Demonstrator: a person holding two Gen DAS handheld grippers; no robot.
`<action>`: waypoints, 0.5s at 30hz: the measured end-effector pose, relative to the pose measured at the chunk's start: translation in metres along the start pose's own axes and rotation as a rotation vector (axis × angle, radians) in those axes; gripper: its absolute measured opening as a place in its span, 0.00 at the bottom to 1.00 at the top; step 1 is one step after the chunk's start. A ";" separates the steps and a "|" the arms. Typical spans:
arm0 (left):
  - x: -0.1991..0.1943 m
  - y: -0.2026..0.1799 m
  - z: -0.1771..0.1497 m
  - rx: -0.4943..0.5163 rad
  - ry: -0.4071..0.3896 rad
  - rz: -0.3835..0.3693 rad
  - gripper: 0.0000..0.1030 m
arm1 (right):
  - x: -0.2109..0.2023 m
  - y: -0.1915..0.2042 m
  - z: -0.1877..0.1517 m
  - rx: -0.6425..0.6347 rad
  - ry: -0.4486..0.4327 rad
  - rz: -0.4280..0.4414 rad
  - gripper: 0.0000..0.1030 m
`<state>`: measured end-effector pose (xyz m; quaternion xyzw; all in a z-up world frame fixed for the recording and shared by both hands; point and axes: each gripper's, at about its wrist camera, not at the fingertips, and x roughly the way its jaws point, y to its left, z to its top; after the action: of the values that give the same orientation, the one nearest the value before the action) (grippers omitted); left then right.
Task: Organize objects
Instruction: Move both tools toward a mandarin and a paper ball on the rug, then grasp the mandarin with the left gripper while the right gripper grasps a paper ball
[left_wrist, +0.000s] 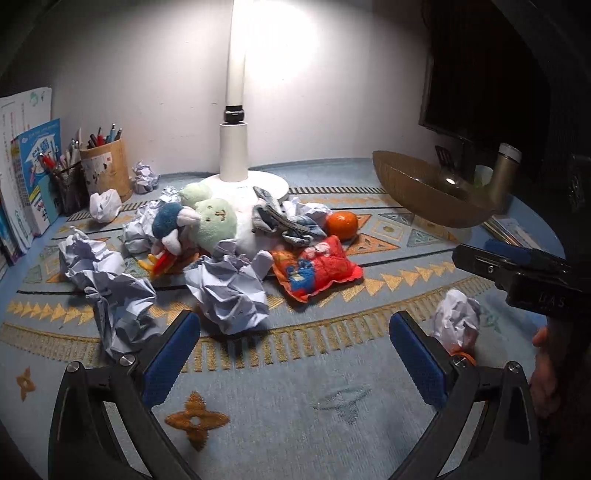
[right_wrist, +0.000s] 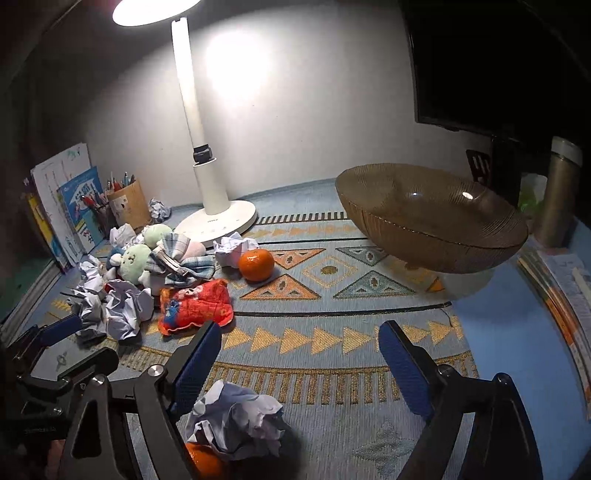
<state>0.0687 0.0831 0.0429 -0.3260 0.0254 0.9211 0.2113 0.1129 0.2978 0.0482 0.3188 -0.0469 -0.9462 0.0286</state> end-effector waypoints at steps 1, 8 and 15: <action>-0.003 -0.007 -0.003 0.017 0.006 -0.048 0.99 | -0.005 -0.001 -0.001 -0.030 0.012 0.020 0.80; 0.005 -0.057 -0.017 0.076 0.138 -0.254 0.97 | -0.030 0.003 -0.022 -0.161 0.122 0.196 0.77; 0.020 -0.074 -0.019 0.095 0.221 -0.305 0.70 | -0.005 0.011 -0.022 -0.149 0.223 0.264 0.76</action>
<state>0.0959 0.1547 0.0222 -0.4147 0.0422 0.8349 0.3595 0.1302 0.2854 0.0345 0.4099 -0.0148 -0.8938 0.1812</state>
